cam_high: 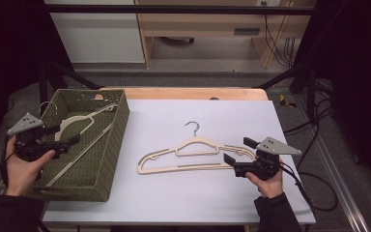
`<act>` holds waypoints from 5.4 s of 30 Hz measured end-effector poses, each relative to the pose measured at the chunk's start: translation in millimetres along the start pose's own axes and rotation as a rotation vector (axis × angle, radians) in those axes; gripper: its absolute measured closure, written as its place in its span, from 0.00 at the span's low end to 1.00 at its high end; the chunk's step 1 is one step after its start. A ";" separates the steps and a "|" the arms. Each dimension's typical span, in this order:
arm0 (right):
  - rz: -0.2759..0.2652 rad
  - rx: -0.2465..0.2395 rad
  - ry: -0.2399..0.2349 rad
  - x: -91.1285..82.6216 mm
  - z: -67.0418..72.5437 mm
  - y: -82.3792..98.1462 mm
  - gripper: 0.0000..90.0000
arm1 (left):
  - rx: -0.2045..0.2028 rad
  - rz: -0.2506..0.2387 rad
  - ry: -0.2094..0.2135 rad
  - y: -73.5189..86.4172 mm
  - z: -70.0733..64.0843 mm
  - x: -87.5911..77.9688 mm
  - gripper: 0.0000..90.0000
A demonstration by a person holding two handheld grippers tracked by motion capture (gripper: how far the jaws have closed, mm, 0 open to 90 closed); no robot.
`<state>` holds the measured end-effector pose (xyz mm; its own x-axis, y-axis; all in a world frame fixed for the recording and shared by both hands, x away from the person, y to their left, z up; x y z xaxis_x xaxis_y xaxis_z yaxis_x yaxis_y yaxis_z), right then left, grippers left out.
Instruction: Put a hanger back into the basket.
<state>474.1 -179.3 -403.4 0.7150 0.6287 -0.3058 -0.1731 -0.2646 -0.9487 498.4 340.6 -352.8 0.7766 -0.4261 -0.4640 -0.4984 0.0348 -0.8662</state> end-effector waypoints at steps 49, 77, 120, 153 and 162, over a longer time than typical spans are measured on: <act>0.016 -0.008 0.008 0.0 -1.8 2.8 0.07 | 0.216 0.217 0.213 58.0 -162.1 166.9 0.30; 0.016 -0.015 -0.007 0.7 0.2 3.4 0.07 | 0.278 0.438 0.165 96.9 -148.4 225.0 0.71; 0.015 -0.015 -0.009 0.8 1.0 3.2 0.07 | 0.333 0.402 0.199 91.3 -155.6 216.1 0.84; 0.017 -0.015 -0.016 1.5 2.1 3.8 0.08 | 0.295 0.478 0.278 111.2 -171.9 208.2 0.75; 0.023 -0.009 -0.026 8.7 1.3 4.8 0.09 | 0.307 0.479 0.227 110.9 -174.5 209.7 0.85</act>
<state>478.7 -174.2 -410.7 0.6928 0.6413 -0.3299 -0.1831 -0.2861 -0.9405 538.8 97.3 -513.9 0.3750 -0.4799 -0.7932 -0.6118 0.5147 -0.6007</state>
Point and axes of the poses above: each handheld gripper's, and its own axes: x roughly forward along the jaws, y roughly out of its underside, z roughly to its left, the point moved 6 cm from there along x, roughly forward along the jaws, and after that the axes turned 11 degrees about -x, right-handed, at the moved point
